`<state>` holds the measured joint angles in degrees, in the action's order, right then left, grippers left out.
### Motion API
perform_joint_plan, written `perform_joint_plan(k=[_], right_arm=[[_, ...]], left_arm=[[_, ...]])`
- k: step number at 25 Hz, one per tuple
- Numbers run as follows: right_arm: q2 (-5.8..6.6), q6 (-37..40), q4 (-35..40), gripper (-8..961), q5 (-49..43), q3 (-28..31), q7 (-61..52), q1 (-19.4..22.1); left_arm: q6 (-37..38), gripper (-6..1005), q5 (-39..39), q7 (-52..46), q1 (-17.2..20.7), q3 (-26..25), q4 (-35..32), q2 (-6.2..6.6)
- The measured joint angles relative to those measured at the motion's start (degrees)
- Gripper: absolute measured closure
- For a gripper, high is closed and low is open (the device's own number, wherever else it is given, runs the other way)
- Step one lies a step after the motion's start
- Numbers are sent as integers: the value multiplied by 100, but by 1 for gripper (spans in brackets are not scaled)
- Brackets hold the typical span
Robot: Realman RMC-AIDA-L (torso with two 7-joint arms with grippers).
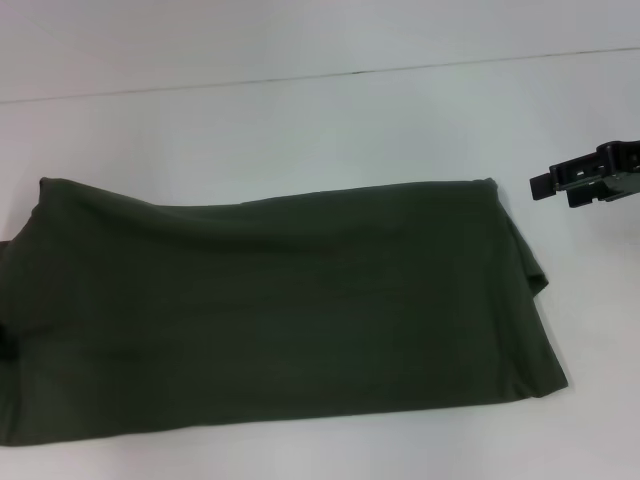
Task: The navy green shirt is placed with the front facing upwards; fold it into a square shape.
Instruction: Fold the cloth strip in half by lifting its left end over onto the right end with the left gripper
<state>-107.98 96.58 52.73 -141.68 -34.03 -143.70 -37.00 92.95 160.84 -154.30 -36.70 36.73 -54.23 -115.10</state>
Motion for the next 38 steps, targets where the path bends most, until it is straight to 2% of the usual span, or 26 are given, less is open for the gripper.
perform_joint_plan(k=[9,17,23,33,38], right_arm=[[-3,-5,0,155,0,-26,1,-31],[-11,-5,0,156,0,-46,11,-44],[-20,-23,-129,156,0,-48,94,-65],[-48,-57,-208,155,0,-51,158,-82],[-48,-96,-291,155,0,-51,191,-118]], left_arm=[[517,968,-494,264,-8,-254,-18,12],[1109,968,-941,273,-82,-280,-194,35],[1471,968,-1497,272,-268,-276,-188,54],[1629,968,-1993,245,-518,-223,-129,-18],[1848,968,-2538,267,-597,-196,-73,-140]])
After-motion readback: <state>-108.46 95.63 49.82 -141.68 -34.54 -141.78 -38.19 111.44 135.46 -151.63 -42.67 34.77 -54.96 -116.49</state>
